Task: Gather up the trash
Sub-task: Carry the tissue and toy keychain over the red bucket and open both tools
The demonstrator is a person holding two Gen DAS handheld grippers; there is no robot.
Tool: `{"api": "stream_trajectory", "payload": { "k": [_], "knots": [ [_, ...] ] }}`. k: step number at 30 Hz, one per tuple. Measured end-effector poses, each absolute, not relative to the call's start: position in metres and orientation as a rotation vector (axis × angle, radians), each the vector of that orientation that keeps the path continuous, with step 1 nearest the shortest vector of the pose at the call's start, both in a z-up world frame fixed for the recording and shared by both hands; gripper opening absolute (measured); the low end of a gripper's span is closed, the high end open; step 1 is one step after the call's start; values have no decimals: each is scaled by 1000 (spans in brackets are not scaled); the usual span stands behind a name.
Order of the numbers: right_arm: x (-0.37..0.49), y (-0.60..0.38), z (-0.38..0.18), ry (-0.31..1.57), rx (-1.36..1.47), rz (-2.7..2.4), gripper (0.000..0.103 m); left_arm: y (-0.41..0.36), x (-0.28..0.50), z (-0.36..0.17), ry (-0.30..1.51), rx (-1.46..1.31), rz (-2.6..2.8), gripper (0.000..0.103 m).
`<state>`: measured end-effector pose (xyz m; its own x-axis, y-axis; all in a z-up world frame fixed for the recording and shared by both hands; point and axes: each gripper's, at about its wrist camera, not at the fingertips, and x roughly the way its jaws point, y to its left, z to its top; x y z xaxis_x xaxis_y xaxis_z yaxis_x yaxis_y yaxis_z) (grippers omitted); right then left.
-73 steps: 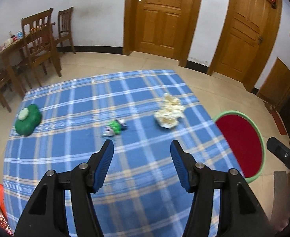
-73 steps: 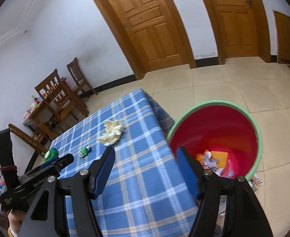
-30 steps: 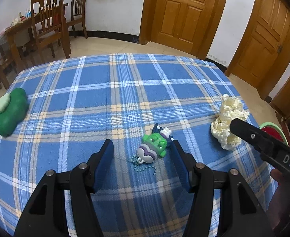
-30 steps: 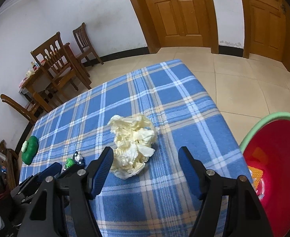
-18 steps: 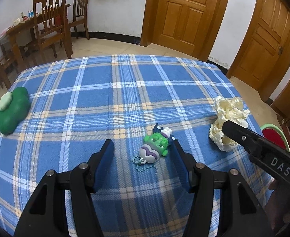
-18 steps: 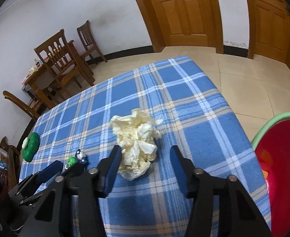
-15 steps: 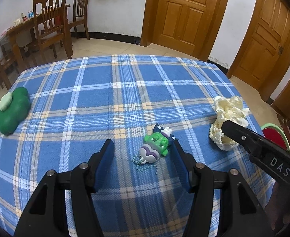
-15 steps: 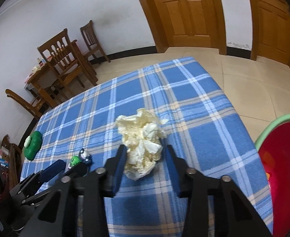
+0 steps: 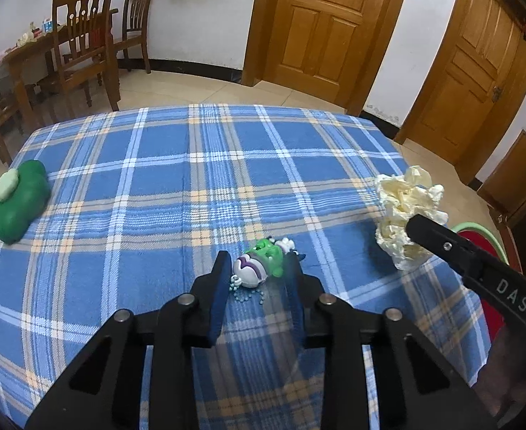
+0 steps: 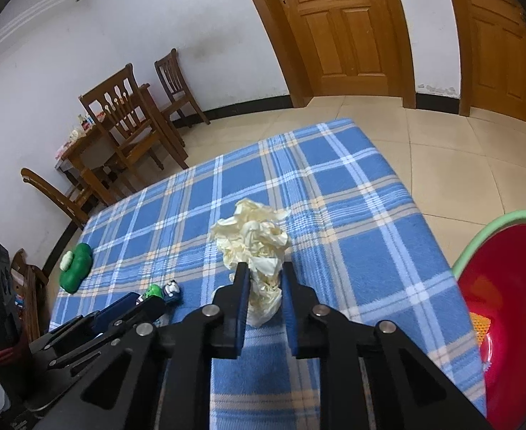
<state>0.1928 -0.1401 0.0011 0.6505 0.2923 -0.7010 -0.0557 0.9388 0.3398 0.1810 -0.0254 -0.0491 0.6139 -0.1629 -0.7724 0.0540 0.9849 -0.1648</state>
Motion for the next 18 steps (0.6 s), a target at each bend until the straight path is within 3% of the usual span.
{"api": "stream_trajectory", "payload": {
  "k": [18],
  "knots": [
    [129, -174, 41, 741, 344, 154, 19, -33, 148, -15, 853, -153, -180, 28]
  ]
}}
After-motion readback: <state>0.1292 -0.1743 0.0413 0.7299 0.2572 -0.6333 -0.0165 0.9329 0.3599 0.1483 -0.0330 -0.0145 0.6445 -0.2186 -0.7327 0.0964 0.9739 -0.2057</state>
